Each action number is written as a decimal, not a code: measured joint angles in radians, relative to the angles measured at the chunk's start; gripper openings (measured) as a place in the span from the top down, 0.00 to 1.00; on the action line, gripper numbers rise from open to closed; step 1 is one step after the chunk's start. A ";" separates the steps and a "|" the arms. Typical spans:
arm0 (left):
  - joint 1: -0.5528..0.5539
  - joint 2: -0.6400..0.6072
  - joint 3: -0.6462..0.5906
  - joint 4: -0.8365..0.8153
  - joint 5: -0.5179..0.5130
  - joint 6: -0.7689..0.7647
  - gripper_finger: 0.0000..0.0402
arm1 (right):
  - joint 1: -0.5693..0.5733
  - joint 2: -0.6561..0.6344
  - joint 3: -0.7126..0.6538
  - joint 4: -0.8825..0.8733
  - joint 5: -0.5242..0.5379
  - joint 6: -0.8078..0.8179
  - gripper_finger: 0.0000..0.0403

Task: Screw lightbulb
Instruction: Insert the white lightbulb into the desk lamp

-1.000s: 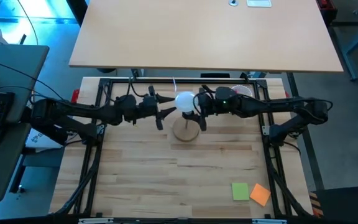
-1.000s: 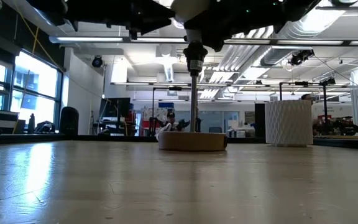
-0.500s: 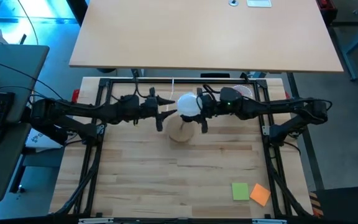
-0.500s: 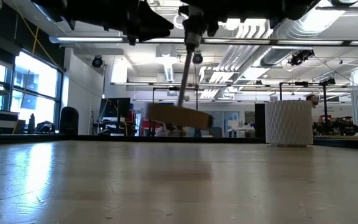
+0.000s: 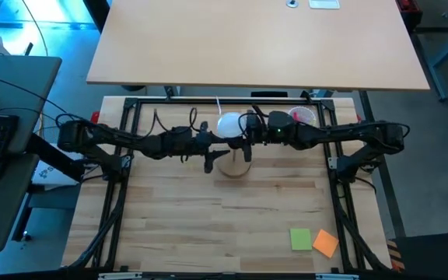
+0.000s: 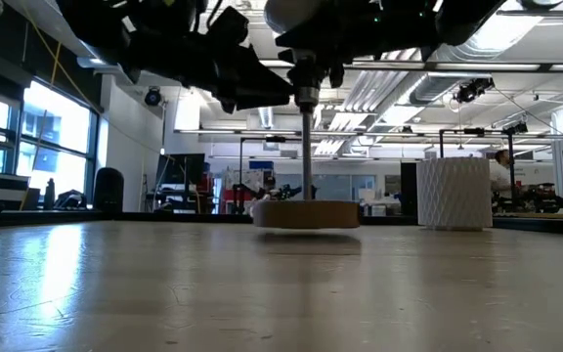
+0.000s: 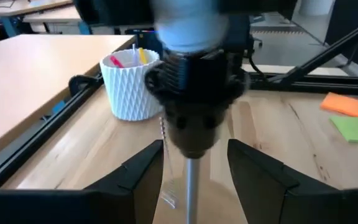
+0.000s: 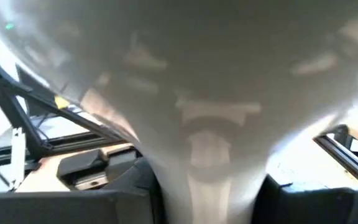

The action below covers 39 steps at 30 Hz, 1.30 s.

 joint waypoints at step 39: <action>0.036 0.311 0.004 0.419 0.020 -0.026 0.47 | -0.002 0.016 0.006 -0.088 0.052 -0.063 0.68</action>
